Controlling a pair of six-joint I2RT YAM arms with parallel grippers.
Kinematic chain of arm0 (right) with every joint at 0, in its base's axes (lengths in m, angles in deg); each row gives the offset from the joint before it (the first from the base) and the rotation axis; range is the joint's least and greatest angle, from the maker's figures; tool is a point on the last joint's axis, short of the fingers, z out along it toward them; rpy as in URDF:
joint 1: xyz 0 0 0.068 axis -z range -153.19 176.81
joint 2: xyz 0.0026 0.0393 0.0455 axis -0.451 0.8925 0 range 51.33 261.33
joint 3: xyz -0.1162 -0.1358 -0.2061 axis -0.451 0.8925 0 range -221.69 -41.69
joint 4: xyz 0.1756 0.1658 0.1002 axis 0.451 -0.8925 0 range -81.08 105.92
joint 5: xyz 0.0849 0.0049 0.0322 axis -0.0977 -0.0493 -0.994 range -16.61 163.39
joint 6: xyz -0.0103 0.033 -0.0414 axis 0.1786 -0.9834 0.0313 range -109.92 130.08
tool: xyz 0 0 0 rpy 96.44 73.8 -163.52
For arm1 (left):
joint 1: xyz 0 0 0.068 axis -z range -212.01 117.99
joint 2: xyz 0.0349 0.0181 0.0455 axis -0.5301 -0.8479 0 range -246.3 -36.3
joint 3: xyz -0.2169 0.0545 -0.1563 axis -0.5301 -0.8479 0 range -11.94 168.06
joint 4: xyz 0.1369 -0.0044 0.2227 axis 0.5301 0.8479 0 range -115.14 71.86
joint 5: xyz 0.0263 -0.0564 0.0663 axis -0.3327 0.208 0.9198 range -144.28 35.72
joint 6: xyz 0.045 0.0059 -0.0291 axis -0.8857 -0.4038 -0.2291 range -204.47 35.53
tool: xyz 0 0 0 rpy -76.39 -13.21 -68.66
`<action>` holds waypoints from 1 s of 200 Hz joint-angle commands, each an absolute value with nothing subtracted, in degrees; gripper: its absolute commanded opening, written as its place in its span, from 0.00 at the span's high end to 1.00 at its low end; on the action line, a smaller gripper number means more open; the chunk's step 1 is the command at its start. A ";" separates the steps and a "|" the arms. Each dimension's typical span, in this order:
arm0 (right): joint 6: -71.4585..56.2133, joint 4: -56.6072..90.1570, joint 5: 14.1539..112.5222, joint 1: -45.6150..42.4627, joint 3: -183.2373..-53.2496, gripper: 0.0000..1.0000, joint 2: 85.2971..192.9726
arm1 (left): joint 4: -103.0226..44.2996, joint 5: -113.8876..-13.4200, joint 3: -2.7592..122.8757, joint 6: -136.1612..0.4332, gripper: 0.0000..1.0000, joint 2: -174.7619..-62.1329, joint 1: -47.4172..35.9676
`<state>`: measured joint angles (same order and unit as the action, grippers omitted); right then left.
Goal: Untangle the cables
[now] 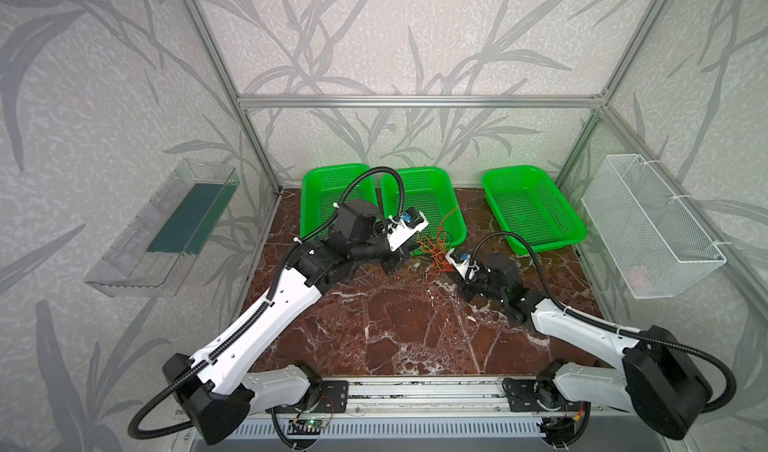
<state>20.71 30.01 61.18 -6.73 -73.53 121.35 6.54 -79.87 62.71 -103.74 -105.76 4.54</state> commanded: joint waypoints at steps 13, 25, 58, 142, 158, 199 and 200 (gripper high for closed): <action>19.23 18.00 58.65 -6.56 -77.53 0.87 118.58 | 3.40 -81.17 58.42 -102.77 1.00 -106.82 4.10; 17.61 16.15 59.22 -6.51 -77.82 0.86 118.20 | 2.02 -81.35 57.14 -102.58 1.00 -107.96 4.06; 12.50 14.35 64.96 -6.56 -75.93 0.86 115.88 | 0.77 -80.32 55.31 -101.65 1.00 -110.81 4.10; 5.05 8.71 66.52 -6.70 -79.04 0.59 122.37 | -4.25 -83.01 51.78 -98.42 1.00 -117.18 4.93; 5.62 7.79 65.66 -6.75 -79.55 0.45 121.00 | -3.95 -83.35 52.00 -98.69 1.00 -118.11 5.11; 7.31 7.93 63.42 -6.66 -81.42 0.37 116.77 | -1.61 -83.03 50.75 -99.57 1.00 -117.15 5.56; 7.37 7.97 63.22 -6.63 -81.64 0.37 116.84 | -1.60 -83.03 50.61 -99.58 1.00 -117.07 5.58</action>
<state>6.50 8.22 66.19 -6.71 -78.64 119.25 -2.60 -82.01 51.63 -98.40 -118.67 5.11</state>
